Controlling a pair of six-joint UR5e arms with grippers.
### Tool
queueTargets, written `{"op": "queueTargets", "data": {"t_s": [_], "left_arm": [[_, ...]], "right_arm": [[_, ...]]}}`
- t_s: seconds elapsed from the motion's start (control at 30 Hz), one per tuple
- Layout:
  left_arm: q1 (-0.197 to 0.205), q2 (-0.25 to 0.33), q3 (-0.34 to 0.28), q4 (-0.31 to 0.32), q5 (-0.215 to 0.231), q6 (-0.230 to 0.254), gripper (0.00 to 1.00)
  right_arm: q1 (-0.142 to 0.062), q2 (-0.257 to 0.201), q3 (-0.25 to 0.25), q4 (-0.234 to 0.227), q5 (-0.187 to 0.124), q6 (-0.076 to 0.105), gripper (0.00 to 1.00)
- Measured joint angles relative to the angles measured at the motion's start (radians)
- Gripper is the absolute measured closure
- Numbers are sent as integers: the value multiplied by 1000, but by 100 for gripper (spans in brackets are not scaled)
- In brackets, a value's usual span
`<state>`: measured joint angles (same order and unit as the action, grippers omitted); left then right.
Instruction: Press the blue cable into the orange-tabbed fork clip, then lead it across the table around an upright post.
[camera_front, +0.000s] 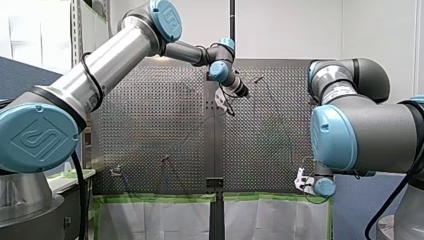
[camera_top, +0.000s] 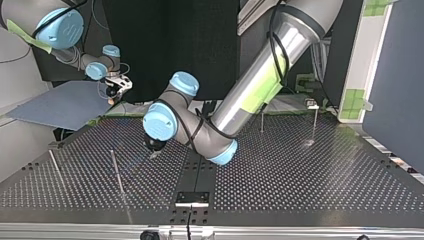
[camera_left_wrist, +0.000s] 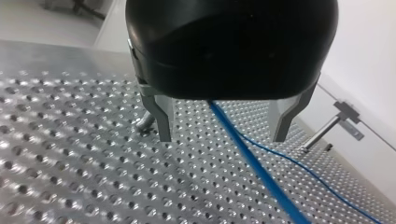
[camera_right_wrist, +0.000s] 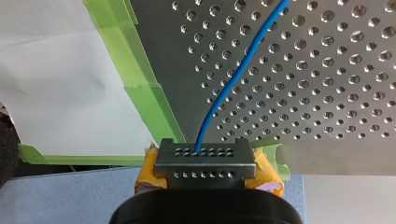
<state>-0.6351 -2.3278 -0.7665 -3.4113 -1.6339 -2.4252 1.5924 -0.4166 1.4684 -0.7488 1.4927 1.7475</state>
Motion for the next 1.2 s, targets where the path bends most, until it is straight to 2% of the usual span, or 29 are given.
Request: {"op": "queueTargets", "data": {"t_s": [0.17,0.33,0.53,0.7,0.9,1.07,1.2], "left_arm": [[3,5,-1,-3,-11,-50,0],[7,23,-10,1,-23,-73,0],[19,73,-58,47,11,-88,0],[11,124,-108,90,61,-58,0],[-1,180,-164,63,111,-4,0],[1,228,-210,41,115,44,0],[2,267,-206,51,97,83,0]], "right_arm": [[0,0,0,1,0,0,100],[-1,0,0,1,0,1,100],[-1,0,0,0,0,3,100],[-1,0,0,1,-2,3,100],[-1,0,0,1,-3,3,100],[-1,0,-1,3,-3,3,100],[-1,0,-1,3,-4,3,100]]}}
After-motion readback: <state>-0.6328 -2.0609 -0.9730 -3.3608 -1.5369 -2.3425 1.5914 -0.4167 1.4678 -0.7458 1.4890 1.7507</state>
